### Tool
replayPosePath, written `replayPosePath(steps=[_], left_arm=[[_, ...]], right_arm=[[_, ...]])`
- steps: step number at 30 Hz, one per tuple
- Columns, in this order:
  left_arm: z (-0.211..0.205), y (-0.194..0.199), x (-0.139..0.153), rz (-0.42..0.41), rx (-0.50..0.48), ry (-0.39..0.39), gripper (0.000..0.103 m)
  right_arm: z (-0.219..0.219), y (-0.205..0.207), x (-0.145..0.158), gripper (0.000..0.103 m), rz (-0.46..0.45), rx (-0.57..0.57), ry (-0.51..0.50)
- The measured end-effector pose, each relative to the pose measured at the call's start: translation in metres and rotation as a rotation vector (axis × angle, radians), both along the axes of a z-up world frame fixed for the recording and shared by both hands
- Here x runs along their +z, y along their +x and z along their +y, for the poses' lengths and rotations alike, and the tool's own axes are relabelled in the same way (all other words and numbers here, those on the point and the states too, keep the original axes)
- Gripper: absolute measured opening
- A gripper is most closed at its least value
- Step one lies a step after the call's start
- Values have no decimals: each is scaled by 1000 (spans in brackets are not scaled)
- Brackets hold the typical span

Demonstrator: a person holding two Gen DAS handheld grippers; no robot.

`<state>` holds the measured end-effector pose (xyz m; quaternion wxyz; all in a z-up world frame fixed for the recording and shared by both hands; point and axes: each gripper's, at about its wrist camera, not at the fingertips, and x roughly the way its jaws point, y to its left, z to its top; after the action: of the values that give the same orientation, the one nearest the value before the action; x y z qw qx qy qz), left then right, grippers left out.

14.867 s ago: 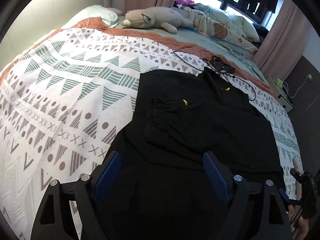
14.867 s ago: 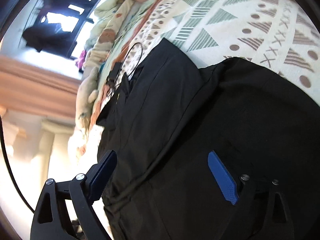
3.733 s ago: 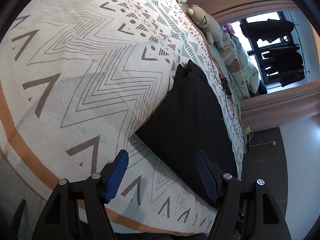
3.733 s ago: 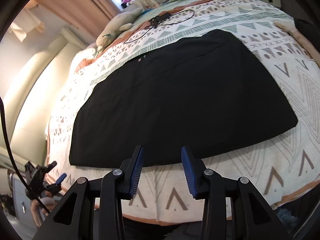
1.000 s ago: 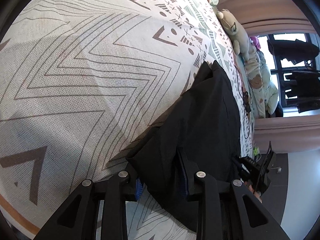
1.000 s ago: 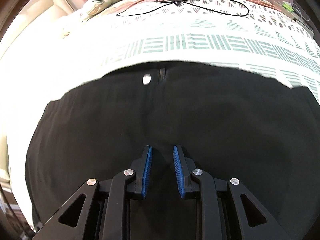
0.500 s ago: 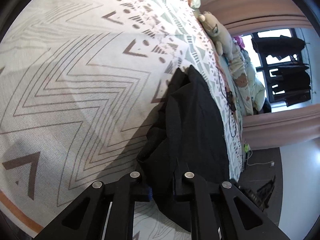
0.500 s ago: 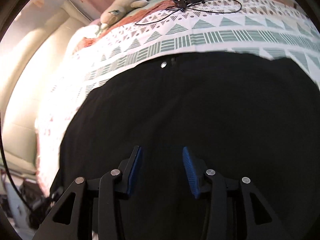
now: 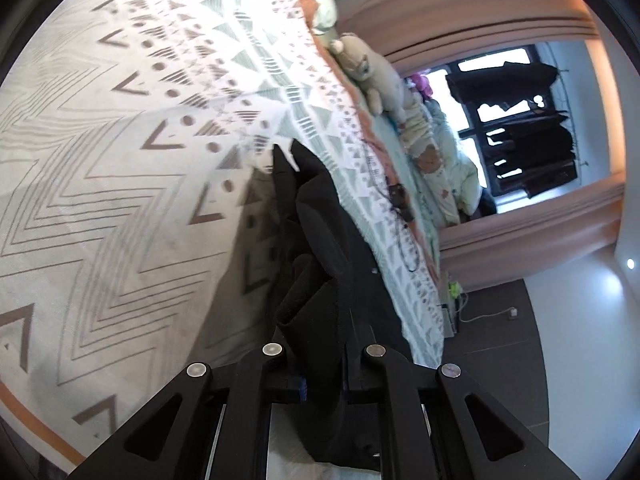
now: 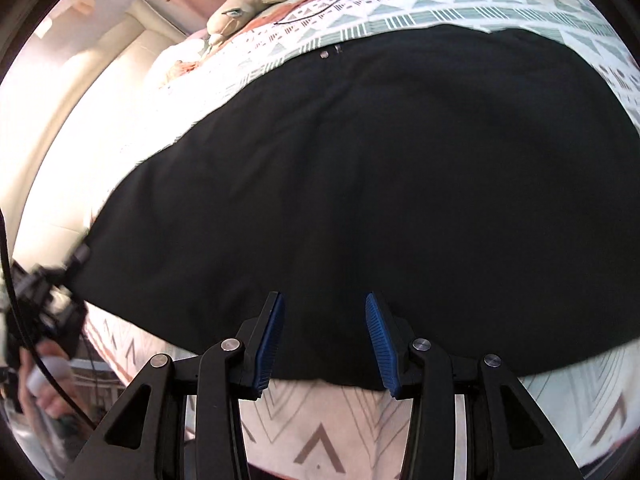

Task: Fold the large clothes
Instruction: 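Lift and fold the jacket over with both grippers, then open the right gripper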

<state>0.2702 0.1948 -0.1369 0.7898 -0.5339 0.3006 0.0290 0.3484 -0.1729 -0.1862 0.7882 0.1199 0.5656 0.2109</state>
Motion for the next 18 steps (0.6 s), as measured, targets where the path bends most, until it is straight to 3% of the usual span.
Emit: replayPosePath(steps=[8, 11, 18], left_arm=[[-40, 28, 45, -80, -99, 13, 9], [-62, 39, 62, -122, -150, 34, 9], [-123, 65, 97, -170, -276, 86, 9]], right_arm=[[3, -13, -34, 43, 6, -36, 9], [-1, -12, -38, 36, -9, -51, 15], [-21, -18, -41, 35, 20, -40, 130]])
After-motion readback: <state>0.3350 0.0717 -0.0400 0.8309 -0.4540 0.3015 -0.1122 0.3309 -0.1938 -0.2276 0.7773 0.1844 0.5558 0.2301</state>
